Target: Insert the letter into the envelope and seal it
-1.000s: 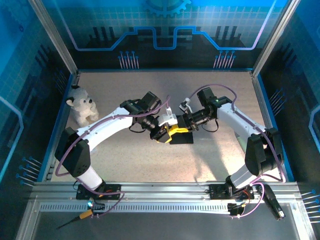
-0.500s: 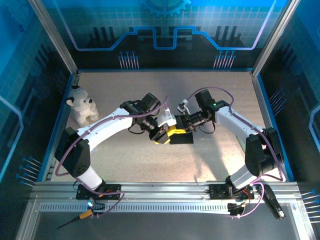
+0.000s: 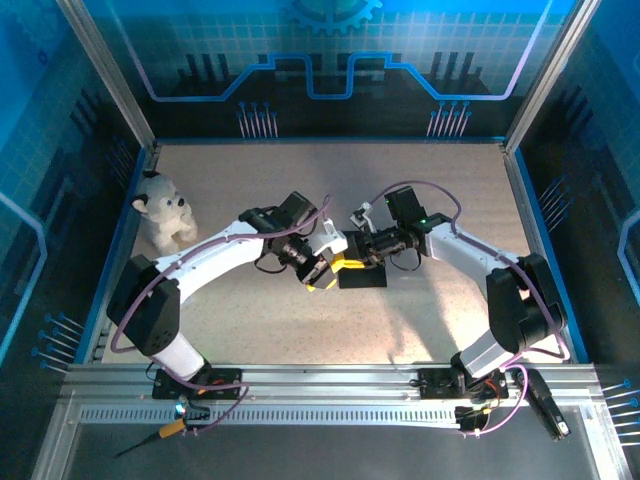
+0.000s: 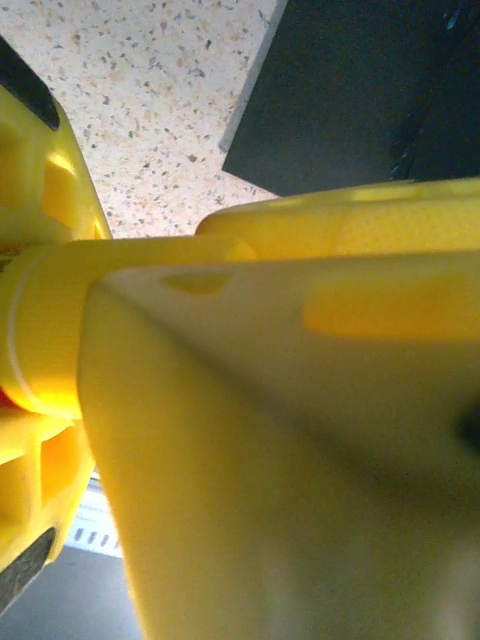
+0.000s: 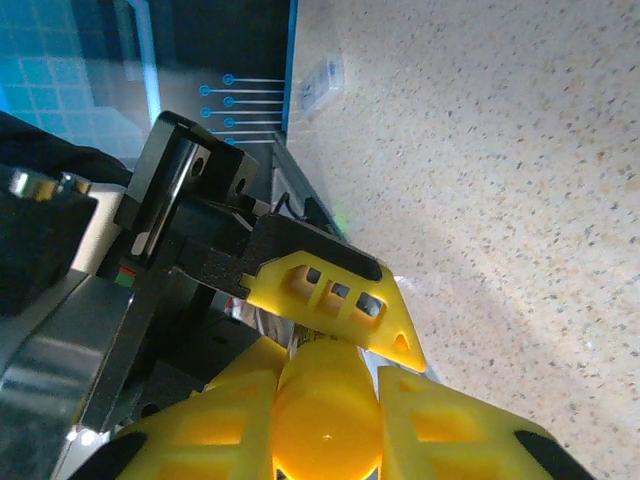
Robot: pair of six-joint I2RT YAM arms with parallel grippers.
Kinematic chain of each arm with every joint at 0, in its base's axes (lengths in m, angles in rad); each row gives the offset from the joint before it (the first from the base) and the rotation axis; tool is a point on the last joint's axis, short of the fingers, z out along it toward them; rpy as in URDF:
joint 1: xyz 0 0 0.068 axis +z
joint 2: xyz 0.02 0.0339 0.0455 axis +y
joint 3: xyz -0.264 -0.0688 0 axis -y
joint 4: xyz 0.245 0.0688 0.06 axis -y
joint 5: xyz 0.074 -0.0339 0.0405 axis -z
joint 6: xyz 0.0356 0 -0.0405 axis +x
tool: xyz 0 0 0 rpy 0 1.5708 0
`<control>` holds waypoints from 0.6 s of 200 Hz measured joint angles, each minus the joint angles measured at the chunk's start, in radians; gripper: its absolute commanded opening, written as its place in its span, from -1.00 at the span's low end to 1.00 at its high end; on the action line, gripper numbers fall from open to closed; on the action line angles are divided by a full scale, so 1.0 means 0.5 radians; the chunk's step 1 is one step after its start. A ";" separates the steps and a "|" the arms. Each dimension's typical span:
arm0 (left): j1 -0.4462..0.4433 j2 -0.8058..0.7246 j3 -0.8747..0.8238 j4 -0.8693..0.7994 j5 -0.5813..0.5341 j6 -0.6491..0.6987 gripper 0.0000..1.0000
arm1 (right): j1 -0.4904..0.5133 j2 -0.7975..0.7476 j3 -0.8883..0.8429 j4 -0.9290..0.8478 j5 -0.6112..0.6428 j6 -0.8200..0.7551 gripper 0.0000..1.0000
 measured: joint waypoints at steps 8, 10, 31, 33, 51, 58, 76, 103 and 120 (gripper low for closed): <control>0.008 -0.013 -0.053 0.092 0.000 -0.037 -1.00 | 0.000 0.010 0.003 -0.011 0.019 -0.013 -0.24; 0.009 -0.014 -0.062 0.111 -0.001 -0.043 -1.00 | 0.000 0.014 0.004 -0.018 0.019 -0.016 -0.20; 0.057 -0.022 -0.145 0.343 -0.018 -0.139 -1.00 | 0.005 0.054 0.043 -0.108 0.024 -0.069 0.01; 0.062 -0.023 -0.151 0.359 -0.024 -0.151 -1.00 | -0.001 0.058 0.051 -0.123 0.027 -0.080 0.02; 0.098 -0.023 -0.185 0.452 -0.079 -0.212 -1.00 | -0.054 0.069 0.106 -0.210 0.020 -0.143 0.07; 0.109 -0.023 -0.188 0.465 -0.111 -0.242 -1.00 | -0.086 0.069 0.132 -0.249 0.020 -0.166 0.08; 0.121 -0.023 -0.211 0.488 -0.199 -0.315 -1.00 | -0.195 0.069 0.212 -0.328 0.024 -0.233 0.10; 0.124 -0.023 -0.265 0.469 -0.378 -0.509 -1.00 | -0.352 0.067 0.292 -0.405 0.040 -0.311 0.11; 0.132 -0.023 -0.298 0.455 -0.515 -0.675 -1.00 | -0.424 0.066 0.293 -0.448 0.077 -0.355 0.12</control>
